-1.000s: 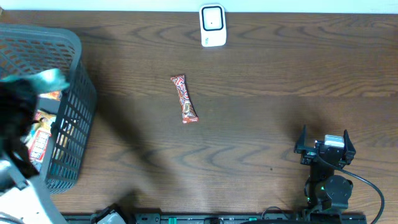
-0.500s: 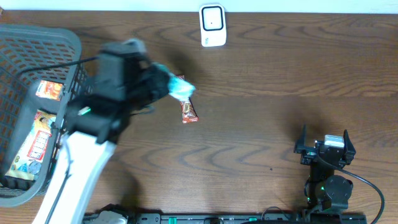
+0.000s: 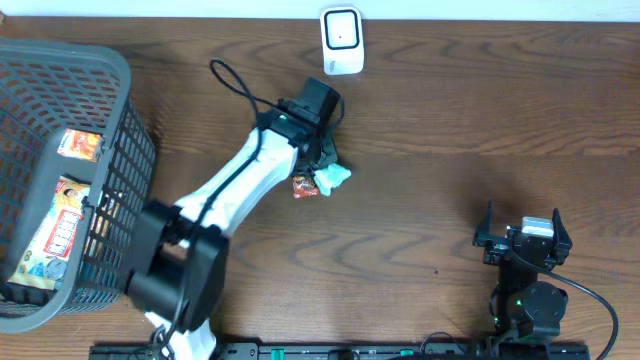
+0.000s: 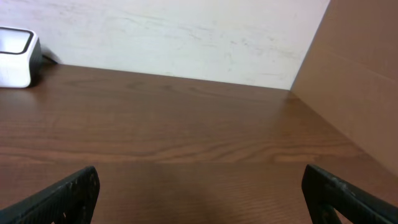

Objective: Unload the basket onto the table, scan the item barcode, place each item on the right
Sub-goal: 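Carry the green packet to the scanner and hold it there, then drop the green packet beside the snack bar and withdraw left gripper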

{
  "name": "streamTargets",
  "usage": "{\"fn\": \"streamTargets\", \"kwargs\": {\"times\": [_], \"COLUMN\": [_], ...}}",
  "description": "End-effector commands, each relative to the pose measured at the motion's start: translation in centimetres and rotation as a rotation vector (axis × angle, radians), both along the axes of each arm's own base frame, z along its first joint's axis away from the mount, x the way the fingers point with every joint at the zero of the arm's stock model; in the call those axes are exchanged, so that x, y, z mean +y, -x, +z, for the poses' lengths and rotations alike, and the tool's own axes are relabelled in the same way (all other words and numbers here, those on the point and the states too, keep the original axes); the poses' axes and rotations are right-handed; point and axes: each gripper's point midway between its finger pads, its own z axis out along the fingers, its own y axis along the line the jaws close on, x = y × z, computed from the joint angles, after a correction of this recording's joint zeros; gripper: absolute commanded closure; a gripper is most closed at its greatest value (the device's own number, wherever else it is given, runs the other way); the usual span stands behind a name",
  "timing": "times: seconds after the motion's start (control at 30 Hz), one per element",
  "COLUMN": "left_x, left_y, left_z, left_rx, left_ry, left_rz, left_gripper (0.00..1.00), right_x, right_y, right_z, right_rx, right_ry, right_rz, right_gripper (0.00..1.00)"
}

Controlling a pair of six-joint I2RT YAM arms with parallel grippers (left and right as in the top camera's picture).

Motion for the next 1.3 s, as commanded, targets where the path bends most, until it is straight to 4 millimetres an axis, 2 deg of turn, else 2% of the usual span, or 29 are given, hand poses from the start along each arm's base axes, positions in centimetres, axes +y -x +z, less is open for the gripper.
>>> {"fn": "streamTargets", "kwargs": {"times": [0.0,0.07,0.17,0.2,0.3,0.47,0.5,0.6,0.63,0.77,0.9,1.0,1.17,1.27], "left_x": [0.6,0.7,0.4,-0.2,-1.6,-2.3,-2.1,-1.2,-0.5,3.3,8.4,11.9,16.8,18.0], "left_y": [0.1,0.3,0.5,0.6,0.7,0.3,0.3,0.4,0.5,0.8,2.2,4.0,7.1,8.2], "left_z": [-2.4,-3.4,-3.7,-3.4,-2.0,2.7,3.9,9.3,11.7,18.3,23.3,25.4,27.5,27.9], "left_rx": [0.044,0.066,0.081,0.088,0.099,0.030,0.008,-0.115,-0.177,-0.378,-0.540,-0.605,-0.658,-0.667], "left_ry": [-0.045,-0.057,-0.042,-0.012,0.080,0.174,0.181,0.216,0.225,0.191,0.091,0.019,-0.079,-0.086], "left_rz": [0.021,0.020,0.014,0.006,-0.017,-0.068,-0.071,-0.105,-0.107,-0.037,0.091,0.176,0.296,0.324], "left_gripper": [0.92,0.92,0.92,0.87,0.38,0.11,0.09,0.07,0.06,0.05,0.00,0.02,0.02,0.03], "right_x": [-0.2,-0.2,-0.2,-0.2,-0.2,-0.2,-0.2,-0.2,-0.2,-0.2,-0.2,-0.2,-0.2,-0.2], "right_y": [0.0,0.0,0.0,0.0,0.0,0.0,0.0,0.0,0.0,0.0,0.0,0.0,0.0,0.0], "right_z": [-0.1,-0.1,-0.1,-0.1,-0.1,-0.1,-0.1,-0.1,-0.1,-0.1,-0.1,-0.1,-0.1,-0.1], "right_rx": [0.006,0.005,0.006,0.006,0.005,0.005,0.006,0.005,0.005,0.005,0.005,0.006,0.005,0.005], "right_ry": [0.010,0.010,0.010,0.010,0.010,0.010,0.010,0.010,0.010,0.010,0.010,0.010,0.010,0.010], "right_rz": [-0.010,-0.010,-0.010,-0.010,-0.010,-0.010,-0.010,-0.010,-0.010,-0.010,-0.010,-0.010,-0.010,-0.010], "right_gripper": [0.01,0.01,0.01,0.01,0.01,0.01,0.01,0.01,0.01,0.01,0.01,0.01,0.01,0.01]}}
